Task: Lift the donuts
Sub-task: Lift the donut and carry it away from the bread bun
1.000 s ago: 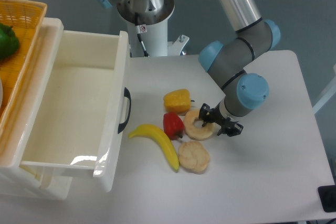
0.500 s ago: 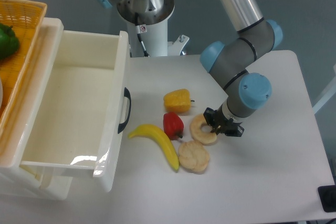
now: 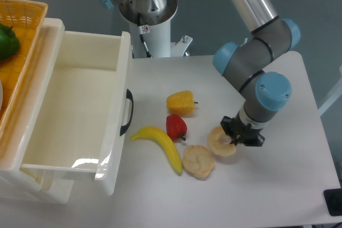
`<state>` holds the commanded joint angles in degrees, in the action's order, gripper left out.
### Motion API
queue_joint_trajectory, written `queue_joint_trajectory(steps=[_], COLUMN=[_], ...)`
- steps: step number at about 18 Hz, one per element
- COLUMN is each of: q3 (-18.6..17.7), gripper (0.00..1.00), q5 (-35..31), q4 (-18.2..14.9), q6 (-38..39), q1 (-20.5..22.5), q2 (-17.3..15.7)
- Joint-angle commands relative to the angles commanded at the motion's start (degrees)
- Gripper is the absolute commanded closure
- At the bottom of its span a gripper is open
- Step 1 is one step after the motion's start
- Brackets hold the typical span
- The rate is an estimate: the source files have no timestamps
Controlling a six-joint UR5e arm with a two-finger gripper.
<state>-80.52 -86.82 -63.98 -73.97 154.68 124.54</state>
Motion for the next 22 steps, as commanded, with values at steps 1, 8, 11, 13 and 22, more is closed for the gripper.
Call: queue_joint_trajectory(steps=[1,8,11,13,22], q3=[0.6,7.4,9.3,11.8,12.8], gripper=[0.98,1.00,1.00,1.00,1.00], q5=[-1.3,1.5,3.9,4.0,-2.2], q4=[0.0,-0.3,-0.2,-0.3,-1.7], q6=[-2.5,-7.7,-10.7,-10.8,-10.8], q1=[0.1,2.3,3.5,4.2,3.9], q2=[0.2,2.7,3.7,5.2,5.2])
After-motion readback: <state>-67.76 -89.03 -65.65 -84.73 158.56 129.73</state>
